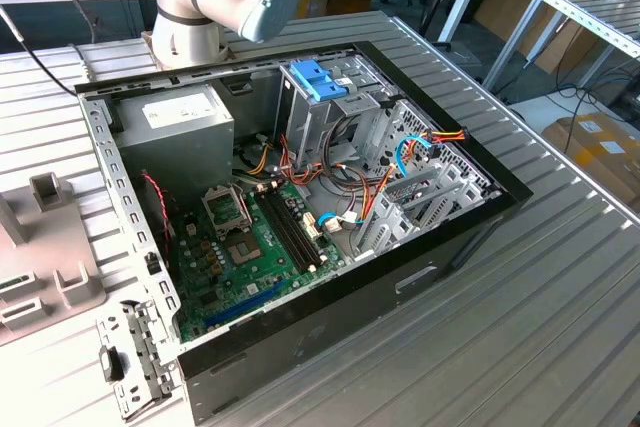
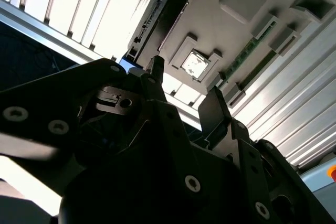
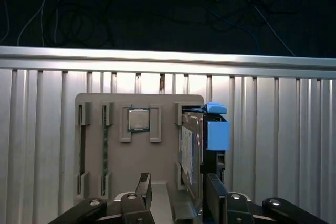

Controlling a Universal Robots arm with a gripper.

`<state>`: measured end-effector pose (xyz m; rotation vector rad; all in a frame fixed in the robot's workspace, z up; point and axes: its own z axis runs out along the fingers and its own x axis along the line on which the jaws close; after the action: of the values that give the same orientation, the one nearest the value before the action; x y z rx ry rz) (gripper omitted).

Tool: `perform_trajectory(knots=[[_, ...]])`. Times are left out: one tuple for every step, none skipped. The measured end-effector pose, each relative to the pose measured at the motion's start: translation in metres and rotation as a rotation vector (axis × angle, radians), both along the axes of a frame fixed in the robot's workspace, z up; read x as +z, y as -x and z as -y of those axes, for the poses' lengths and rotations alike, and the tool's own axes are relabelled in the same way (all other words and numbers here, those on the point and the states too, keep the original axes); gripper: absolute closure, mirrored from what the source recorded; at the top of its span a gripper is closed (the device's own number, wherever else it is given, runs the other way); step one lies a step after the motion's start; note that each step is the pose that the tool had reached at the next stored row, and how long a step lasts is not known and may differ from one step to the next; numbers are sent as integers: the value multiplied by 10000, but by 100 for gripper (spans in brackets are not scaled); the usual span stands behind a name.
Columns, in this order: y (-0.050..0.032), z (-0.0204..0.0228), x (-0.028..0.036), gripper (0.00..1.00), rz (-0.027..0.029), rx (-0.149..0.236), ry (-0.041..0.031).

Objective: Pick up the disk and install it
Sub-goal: 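Pick up the disk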

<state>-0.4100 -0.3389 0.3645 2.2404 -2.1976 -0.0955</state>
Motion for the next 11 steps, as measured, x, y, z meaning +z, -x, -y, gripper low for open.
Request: perform_trajectory(knots=[[0,-5,-3,46,0,0,-4],[0,-8,-4,46,0,0,-6],[0,-12,-6,46,0,0,-8],[0,-18,-8,46,0,0,-11],[0,-22,-10,46,-1,0,-13],[0,-27,-12,46,0,0,-16],[0,-30,-13,46,0,0,-17],[0,-36,-16,46,0,0,-20],[0,-40,-17,46,-1,0,-20],[0,-45,-19,46,0,0,-22],[0,-52,-21,46,0,-1,-24]])
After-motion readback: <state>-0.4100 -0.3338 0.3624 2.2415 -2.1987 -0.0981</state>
